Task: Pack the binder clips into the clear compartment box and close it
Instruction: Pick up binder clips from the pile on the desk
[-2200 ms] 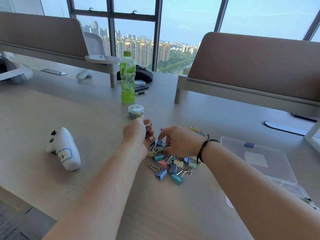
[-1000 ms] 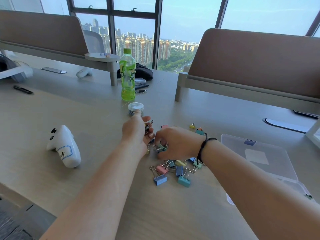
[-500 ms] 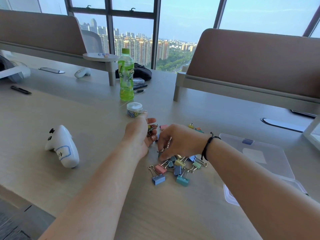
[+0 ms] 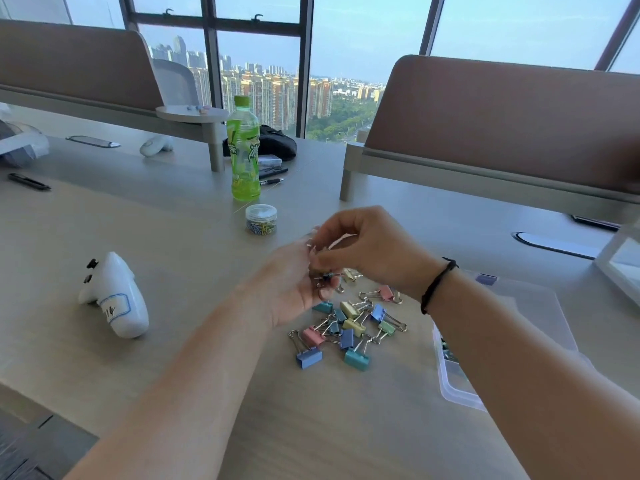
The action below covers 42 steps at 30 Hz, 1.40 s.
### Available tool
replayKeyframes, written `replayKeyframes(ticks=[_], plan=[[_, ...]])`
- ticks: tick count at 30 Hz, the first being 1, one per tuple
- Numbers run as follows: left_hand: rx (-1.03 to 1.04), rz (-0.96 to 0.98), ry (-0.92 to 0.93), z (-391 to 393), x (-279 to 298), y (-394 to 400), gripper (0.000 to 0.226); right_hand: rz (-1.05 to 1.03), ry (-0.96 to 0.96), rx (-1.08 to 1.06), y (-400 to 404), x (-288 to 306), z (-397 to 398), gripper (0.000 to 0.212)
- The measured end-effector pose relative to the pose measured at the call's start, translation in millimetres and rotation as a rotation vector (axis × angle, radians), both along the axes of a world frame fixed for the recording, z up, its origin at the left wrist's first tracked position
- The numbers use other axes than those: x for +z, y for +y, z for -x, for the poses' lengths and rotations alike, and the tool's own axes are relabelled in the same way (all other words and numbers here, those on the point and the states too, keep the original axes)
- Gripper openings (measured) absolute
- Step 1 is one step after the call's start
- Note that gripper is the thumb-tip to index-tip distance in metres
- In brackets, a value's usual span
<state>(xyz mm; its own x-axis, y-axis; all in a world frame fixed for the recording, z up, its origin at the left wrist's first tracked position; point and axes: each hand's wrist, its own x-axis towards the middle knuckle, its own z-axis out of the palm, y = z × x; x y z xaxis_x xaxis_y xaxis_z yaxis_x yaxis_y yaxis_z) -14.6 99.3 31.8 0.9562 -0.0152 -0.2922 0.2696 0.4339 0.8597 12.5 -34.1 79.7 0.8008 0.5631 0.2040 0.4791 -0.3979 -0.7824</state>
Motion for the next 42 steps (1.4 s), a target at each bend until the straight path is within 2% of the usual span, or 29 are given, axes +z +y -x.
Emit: replayKeyframes(ticks=[3, 6, 8, 11, 14, 16, 19, 23, 31, 36, 42], plan=[[-0.072, 0.141, 0.044, 3.6, 3.8, 0.3, 0.036, -0.056, -0.019, 0.009, -2.6, -3.0, 5.6, 0.021], [0.031, 0.255, 0.108, 2.3, 2.4, 4.5, 0.042, -0.122, -0.079, -0.106, -15.5, -9.1, 5.6, 0.021], [0.124, 0.285, 0.110, -1.4, -0.7, 7.6, 0.038, 0.008, -0.111, -0.116, -23.6, -16.6, 6.2, 0.019], [0.183, 0.298, 0.114, -5.0, -2.6, 10.2, 0.037, 0.307, -0.045, 0.028, -27.3, -27.7, 12.7, 0.017], [0.159, 0.291, 0.111, -3.7, -2.0, 8.4, 0.039, 0.598, -0.190, 0.079, -24.3, -33.7, 18.4, 0.019], [0.147, 0.287, 0.103, -2.0, -0.9, 5.6, 0.038, 0.649, -0.234, 0.067, -20.6, -35.2, 20.1, 0.024], [0.154, 0.307, 0.107, -0.5, -0.5, 3.9, 0.038, 0.679, -0.222, 0.049, -17.0, -35.1, 19.9, 0.029], [0.133, 0.381, 0.118, 0.3, 0.3, 5.5, 0.043, 0.634, -0.213, 0.031, -17.2, -35.0, 18.6, 0.023], [0.105, 0.438, 0.075, -0.5, 0.4, 9.1, 0.066, 0.546, -0.188, 0.027, -15.9, -36.8, 19.5, 0.023], [0.114, 0.424, 0.088, 0.6, 1.2, 10.0, 0.060, 0.569, -0.191, 0.048, -9.6, -35.2, 18.2, 0.015], [0.194, 0.425, 0.117, -1.4, 1.0, 10.4, 0.048, 0.574, -0.197, 0.057, -4.1, -35.9, 16.1, 0.023]])
